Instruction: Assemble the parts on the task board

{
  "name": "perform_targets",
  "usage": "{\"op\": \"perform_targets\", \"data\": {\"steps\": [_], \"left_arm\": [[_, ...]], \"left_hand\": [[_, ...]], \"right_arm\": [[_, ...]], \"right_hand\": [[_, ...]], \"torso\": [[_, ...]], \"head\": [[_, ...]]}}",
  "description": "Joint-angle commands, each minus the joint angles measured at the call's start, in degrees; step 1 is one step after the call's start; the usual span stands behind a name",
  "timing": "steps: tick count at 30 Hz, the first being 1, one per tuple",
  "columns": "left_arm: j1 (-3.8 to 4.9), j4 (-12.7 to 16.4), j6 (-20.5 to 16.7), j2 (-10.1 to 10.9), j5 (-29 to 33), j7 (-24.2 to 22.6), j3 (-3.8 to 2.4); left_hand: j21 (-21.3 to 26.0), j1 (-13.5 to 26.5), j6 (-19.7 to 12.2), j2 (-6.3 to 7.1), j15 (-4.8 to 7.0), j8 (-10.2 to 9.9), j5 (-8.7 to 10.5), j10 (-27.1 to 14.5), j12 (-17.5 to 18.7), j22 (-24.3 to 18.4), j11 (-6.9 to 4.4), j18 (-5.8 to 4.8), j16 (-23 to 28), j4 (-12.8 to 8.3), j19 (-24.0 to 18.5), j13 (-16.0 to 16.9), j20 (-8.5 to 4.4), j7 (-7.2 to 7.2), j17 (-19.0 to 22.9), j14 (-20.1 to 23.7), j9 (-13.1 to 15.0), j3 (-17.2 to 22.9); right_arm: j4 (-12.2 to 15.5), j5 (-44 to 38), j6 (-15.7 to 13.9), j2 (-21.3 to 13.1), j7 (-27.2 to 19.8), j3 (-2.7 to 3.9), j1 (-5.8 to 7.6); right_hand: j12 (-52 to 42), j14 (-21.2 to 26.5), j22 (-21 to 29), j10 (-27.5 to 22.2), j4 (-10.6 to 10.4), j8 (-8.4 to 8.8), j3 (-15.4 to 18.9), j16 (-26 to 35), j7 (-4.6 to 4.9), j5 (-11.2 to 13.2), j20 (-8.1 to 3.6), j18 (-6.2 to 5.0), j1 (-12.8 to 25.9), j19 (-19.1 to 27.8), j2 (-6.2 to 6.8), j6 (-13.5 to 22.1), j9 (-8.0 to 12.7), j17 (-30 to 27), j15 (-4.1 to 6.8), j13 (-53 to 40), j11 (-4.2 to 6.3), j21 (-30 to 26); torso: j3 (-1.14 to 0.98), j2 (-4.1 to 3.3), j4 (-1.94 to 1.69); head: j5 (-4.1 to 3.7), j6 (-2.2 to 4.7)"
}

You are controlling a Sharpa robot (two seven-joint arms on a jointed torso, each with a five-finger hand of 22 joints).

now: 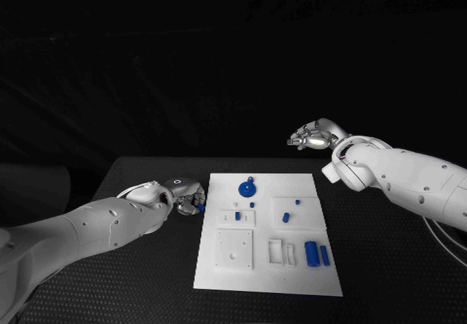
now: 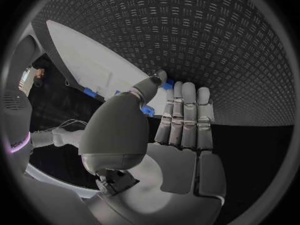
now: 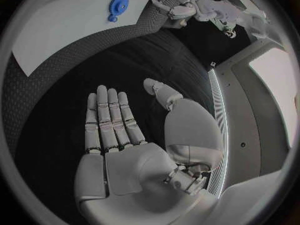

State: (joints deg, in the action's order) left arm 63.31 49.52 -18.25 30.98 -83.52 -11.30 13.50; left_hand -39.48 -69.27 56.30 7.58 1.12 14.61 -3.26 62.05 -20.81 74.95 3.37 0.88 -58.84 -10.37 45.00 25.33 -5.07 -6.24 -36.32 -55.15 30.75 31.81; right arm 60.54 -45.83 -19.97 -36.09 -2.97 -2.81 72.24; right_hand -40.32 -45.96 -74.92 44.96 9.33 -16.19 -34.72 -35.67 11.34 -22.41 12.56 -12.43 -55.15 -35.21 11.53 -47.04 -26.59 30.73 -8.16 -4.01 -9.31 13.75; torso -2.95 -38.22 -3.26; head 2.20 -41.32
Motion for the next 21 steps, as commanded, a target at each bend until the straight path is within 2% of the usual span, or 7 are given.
{"op": "perform_targets", "data": {"steps": [1, 10, 21], "left_arm": [[-0.6, -0.07, 2.77, -0.47, -0.69, 0.06, 0.23], [-0.61, 0.07, 2.24, 0.04, -0.69, 0.54, 0.22], [-0.55, 2.4, -2.8, 2.86, 2.71, -1.27, 0.17]], "left_hand": [[-0.22, 0.15, 0.49, -1.05, 0.06, 0.36, 0.37, 0.52, -0.24, 1.34, -0.03, -0.62, -0.34, 0.37, -0.33, 0.1, -1.74, 0.1, -0.11, 0.42, -0.07, 0.06], [-0.39, 0.61, 0.59, -1.91, 0.02, 0.43, 0.39, 0.56, -0.5, 1.34, 0.04, -0.64, -0.61, 0.74, -0.59, 0.28, -1.69, -0.04, -0.19, 0.66, -0.1, -0.12], [-0.77, 1.07, 0.57, -0.87, 0.33, 0.43, 0.34, 1.15, -1.3, 1.22, 0.37, -0.39, -1.04, 1.42, -0.04, 0.72, -1.93, -0.74, -0.14, 0.05, -0.21, -0.12]], "right_arm": [[0.11, -0.08, 0.66, 0.05, -0.37, 0.02, 0.0], [0.18, -0.08, 0.66, -0.03, -0.36, 0.02, 0.0], [0.23, -0.08, 0.65, -0.2, -0.39, 0.02, 0.0]], "right_hand": [[0.24, 0.32, -1.13, 0.39, -0.17, -0.3, 0.12, 0.29, 0.09, -0.21, 0.2, 0.06, 0.39, -0.24, -0.12, 0.32, 0.07, -0.06, -0.11, 0.05, -0.13, -0.39], [0.25, 0.32, -1.13, 0.4, -0.17, -0.31, 0.13, 0.29, 0.09, -0.22, 0.2, 0.05, 0.39, -0.25, -0.13, 0.31, 0.07, -0.06, -0.11, 0.04, -0.12, -0.41], [0.25, 0.32, -1.14, 0.42, -0.17, -0.32, 0.14, 0.28, 0.08, -0.22, 0.21, 0.05, 0.4, -0.26, -0.14, 0.3, 0.07, -0.06, -0.11, 0.04, -0.12, -0.44]], "torso": [[0.0, -0.02, 0.04], [-0.01, 0.01, 0.01], [0.05, 0.08, -0.1]], "head": [[0.03, 0.03], [-0.01, 0.04], [-0.06, 0.36]]}}
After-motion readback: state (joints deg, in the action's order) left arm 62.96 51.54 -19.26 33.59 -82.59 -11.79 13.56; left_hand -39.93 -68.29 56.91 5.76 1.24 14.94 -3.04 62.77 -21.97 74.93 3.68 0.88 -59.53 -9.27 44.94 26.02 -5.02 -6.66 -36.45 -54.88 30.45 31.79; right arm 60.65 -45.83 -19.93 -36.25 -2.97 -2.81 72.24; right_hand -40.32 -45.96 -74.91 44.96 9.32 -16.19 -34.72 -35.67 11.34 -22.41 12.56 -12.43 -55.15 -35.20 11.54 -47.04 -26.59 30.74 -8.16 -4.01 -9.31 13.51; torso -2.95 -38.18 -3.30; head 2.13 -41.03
